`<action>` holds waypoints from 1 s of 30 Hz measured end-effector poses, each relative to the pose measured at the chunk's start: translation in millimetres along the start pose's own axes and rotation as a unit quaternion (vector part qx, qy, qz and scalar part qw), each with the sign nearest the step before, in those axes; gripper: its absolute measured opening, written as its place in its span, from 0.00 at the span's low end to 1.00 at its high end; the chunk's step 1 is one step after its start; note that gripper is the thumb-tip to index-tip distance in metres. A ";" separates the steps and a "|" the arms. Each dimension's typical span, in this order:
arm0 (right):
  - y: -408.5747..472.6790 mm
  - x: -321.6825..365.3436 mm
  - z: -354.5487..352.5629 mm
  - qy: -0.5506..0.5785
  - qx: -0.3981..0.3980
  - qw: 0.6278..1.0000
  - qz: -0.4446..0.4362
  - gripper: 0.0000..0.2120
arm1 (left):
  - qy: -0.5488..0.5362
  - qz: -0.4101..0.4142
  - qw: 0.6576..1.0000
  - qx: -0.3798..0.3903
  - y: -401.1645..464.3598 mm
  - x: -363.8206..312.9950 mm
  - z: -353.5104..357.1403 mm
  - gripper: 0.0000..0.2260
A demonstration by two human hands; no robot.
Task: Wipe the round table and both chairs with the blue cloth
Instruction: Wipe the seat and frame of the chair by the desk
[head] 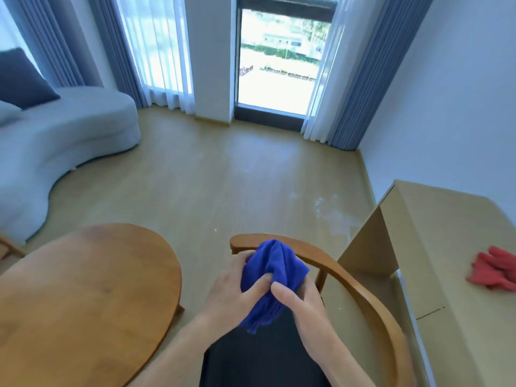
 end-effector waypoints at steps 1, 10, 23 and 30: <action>-3.4 19.2 7.1 -0.011 -0.005 1.000 -0.008 0.28 | 0.034 0.029 0.999 -0.002 -3.0 -18.4 -7.2 0.25; -39.8 135.2 11.4 0.016 -0.032 0.999 -0.029 0.13 | 0.086 0.137 0.987 0.022 -25.1 -134.0 -49.7 0.26; -123.6 212.2 -19.1 -0.391 -0.009 0.897 -0.207 0.04 | 0.333 0.232 0.911 0.072 -84.0 -232.5 -80.7 0.11; -158.4 221.7 4.2 -0.475 0.012 0.841 -0.258 0.18 | 0.350 0.278 0.894 0.042 -129.9 -253.8 -88.4 0.10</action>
Point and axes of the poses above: each hand's wrist, its own y-axis towards the middle knuckle, its own z-axis out of the palm, x = y × z, the point moved 1 cm from there along y, towards the middle knuckle, and after that the axes turned 2 degrees about z, right-handed, at the moved point
